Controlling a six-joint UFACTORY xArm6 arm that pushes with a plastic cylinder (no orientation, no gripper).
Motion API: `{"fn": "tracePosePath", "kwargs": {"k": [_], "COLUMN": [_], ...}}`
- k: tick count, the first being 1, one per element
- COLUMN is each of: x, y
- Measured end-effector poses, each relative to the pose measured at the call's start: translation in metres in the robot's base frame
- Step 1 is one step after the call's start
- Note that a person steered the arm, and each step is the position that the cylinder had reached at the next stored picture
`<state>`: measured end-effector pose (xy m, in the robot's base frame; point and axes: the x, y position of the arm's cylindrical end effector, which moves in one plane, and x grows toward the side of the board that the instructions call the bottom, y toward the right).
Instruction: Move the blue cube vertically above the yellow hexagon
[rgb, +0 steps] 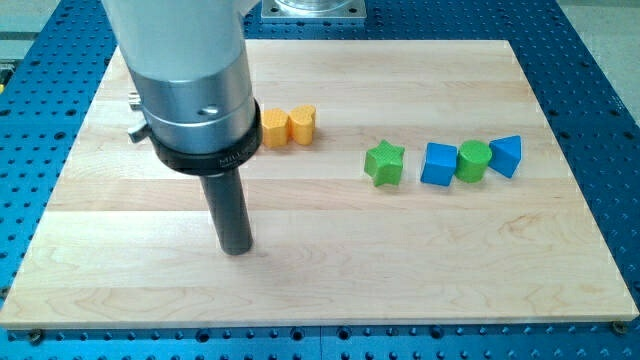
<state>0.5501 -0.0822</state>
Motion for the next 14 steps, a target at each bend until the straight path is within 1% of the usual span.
{"fn": "tracePosePath", "kwargs": {"k": [1,2,3,4,5,6,7,8,9,10,11,12,13,14], "x": [0.012,0.007,-0.018,-0.046,-0.088,-0.131,-0.201,-0.218,-0.206,-0.243,-0.253,-0.268,-0.282,-0.289], "y": [0.006,0.076,0.158,0.201,0.226,0.233,0.235,0.274,0.308,0.280,0.260,0.257,0.185,0.165]}}
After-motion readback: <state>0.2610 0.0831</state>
